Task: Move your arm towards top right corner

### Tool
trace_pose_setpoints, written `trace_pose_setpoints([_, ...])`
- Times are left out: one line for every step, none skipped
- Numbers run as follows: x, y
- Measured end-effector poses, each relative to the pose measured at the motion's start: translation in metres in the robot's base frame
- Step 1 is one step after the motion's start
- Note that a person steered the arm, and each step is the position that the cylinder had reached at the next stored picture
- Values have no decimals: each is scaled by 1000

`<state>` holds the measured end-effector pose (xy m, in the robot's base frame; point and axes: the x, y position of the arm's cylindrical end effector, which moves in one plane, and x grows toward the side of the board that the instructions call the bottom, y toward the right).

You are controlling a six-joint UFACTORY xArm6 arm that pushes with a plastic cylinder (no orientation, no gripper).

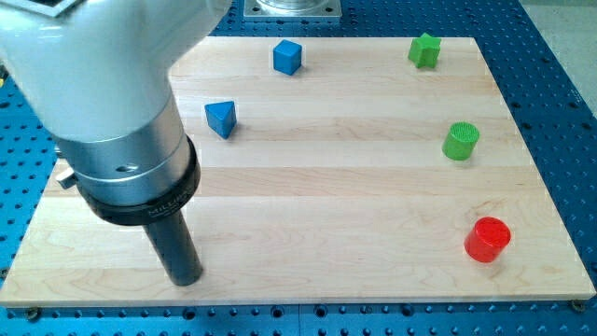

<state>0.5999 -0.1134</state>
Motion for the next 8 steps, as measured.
trace_pose_setpoints([0, 7])
trace_pose_setpoints([-6, 23])
trace_pose_setpoints([-15, 28])
trace_pose_setpoints([-30, 39])
trace_pose_setpoints([-67, 83])
trace_pose_setpoints([-133, 151])
trace_pose_setpoints([-196, 213])
trace_pose_setpoints([-246, 269])
